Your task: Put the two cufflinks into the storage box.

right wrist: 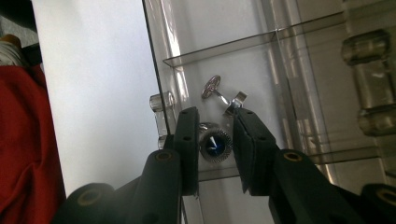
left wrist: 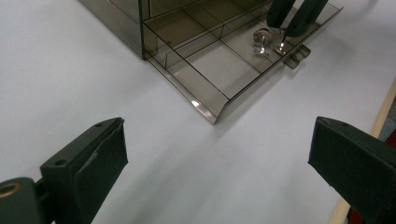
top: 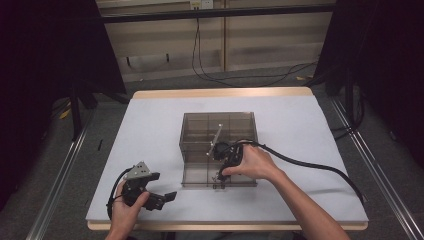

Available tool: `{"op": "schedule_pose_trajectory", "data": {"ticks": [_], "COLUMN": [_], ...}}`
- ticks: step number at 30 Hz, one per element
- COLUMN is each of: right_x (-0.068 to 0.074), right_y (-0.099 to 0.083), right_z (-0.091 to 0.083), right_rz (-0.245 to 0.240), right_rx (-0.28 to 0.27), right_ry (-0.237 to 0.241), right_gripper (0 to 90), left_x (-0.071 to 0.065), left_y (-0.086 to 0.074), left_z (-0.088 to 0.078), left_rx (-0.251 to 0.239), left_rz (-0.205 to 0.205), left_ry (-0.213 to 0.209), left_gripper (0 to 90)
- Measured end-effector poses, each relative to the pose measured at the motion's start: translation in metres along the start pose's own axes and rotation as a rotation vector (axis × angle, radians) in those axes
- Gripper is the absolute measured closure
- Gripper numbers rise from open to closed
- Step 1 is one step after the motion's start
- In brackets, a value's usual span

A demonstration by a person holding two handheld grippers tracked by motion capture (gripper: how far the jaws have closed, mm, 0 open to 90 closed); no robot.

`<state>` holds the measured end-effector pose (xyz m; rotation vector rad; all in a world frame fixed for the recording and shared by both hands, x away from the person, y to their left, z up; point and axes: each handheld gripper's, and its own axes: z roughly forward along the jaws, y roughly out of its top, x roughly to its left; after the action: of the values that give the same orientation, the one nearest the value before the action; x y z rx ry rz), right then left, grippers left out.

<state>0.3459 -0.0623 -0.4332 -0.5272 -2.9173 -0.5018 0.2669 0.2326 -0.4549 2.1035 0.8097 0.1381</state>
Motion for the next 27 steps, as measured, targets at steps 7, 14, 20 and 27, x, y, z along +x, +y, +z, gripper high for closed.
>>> {"op": "schedule_pose_trajectory", "data": {"ticks": [7, 14, 20, 27], "right_x": [0.000, -0.001, -0.001, -0.001], "right_y": [-0.004, -0.011, -0.018, -0.028], "right_z": [-0.006, -0.009, -0.014, -0.019], "right_rz": [0.023, 0.028, 0.044, 0.052], "right_rx": [-0.037, -0.101, -0.168, -0.231], "right_ry": [0.011, 0.012, 0.005, -0.008], "right_gripper": [70.9, 70.9, 70.2, 69.1], "left_x": [0.000, 0.001, 0.001, 0.000], "left_y": [0.000, 0.000, 0.000, 0.000], "left_z": [0.000, 0.001, 0.001, 0.001], "left_rx": [0.009, 0.000, 0.001, -0.002], "left_rz": [0.002, 0.000, 0.000, -0.004], "left_ry": [0.003, -0.001, 0.004, 0.004], "left_gripper": [4.1, 4.2, 4.2, 4.1]}}
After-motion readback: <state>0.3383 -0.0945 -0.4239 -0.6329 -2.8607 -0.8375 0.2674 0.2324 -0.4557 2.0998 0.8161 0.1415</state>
